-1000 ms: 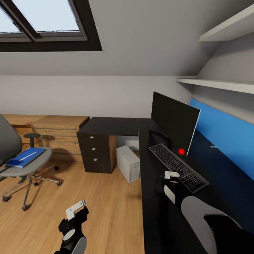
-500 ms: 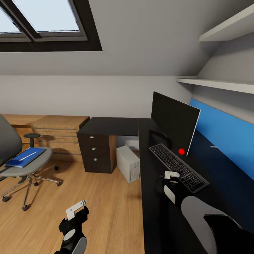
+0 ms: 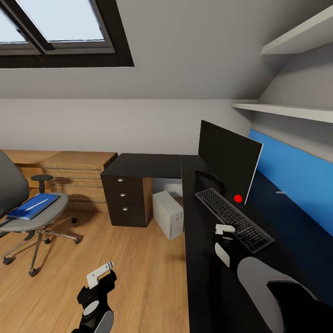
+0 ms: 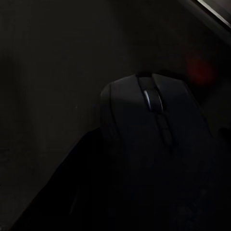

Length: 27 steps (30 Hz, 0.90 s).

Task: In the bedroom, organize the workspace by keeping the computer under the desk, ensuring the monitor is on the desk, placing the keyboard on the desk next to the monitor, placing the mouse on the desk next to the keyboard, moving the folder from the swivel chair onto the desk next to the mouse, stacking the notebook on top of the folder with the pen on top of the notebook, and positioning the swivel chair next to the desk.

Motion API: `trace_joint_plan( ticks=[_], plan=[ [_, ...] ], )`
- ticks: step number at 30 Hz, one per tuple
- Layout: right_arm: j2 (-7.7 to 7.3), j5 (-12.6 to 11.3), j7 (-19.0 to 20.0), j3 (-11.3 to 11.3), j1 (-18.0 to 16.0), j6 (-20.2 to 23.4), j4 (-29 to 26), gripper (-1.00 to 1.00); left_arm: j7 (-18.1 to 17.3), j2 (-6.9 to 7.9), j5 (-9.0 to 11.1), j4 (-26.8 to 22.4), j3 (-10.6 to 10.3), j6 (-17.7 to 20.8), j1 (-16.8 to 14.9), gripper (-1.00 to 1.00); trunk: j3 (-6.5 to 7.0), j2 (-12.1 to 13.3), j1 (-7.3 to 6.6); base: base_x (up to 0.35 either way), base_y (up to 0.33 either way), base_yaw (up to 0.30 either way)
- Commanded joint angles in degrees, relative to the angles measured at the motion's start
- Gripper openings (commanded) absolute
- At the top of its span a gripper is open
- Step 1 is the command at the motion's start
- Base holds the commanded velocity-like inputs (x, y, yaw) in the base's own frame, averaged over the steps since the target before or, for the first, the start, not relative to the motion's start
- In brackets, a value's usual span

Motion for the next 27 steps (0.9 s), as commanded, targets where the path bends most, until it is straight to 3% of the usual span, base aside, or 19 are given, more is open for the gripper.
trace_joint_plan(
  ticks=[1, 27],
  plan=[
    [0.04, -1.19, -0.12, -0.21, 0.01, 0.25, -0.07, -1.00, 0.42, 0.07, 0.12, -0.09, -0.16, 0.34, -0.05, 1.00, -0.07, -0.03, 0.00, 0.000, 0.000, 0.000],
    [0.07, -1.19, 0.27, 0.01, 0.01, -0.03, -0.16, -1.00, 0.08, 0.15, 0.36, 0.18, -0.09, 0.34, -0.05, 1.00, 0.29, 0.77, -0.44, 0.000, 0.000, 0.000]
  ],
)
